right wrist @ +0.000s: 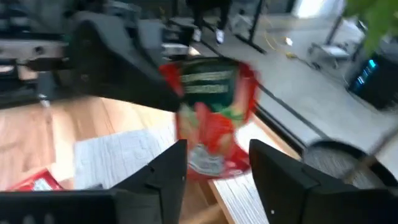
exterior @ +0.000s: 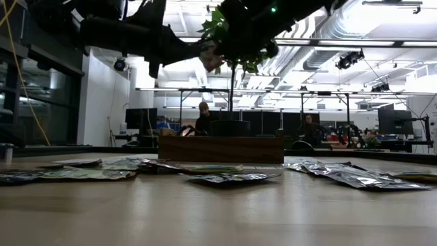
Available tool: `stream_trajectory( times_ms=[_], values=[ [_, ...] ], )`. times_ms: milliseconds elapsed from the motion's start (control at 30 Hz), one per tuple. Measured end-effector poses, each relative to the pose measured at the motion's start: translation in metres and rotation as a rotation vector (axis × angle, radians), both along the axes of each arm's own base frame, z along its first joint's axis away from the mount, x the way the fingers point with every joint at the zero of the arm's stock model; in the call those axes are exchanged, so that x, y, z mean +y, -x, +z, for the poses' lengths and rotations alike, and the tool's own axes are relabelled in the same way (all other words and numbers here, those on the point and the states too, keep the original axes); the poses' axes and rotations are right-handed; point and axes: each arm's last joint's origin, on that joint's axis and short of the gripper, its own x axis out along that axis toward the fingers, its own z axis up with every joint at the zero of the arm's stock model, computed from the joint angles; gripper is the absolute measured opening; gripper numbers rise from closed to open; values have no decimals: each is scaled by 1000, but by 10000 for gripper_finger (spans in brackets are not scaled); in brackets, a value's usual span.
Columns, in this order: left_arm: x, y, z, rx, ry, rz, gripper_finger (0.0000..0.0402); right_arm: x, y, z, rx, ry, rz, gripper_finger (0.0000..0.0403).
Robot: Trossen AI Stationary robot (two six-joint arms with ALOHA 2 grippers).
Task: Pick & Place Tea
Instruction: Put the red tea bag into the left section of the wooden organizer
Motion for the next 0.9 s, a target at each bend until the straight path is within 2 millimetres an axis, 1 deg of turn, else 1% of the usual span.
stream_trajectory(
  times_ms=[133,300,500,733,900],
  values=[
    [-1,1,-5,69,-24,-23,0,-2,10,1,46,-29,-67,198],
    [6,2,-14,169,-69,-93,0,-1,21,2,106,-75,-59,204],
    [27,9,-24,283,-99,-132,0,0,25,0,138,-126,-32,205],
    [53,23,-37,414,-105,-208,0,1,25,-1,147,-145,-11,204],
    [69,30,-36,425,-128,-239,0,1,25,-1,149,-148,-7,206]
  ],
)
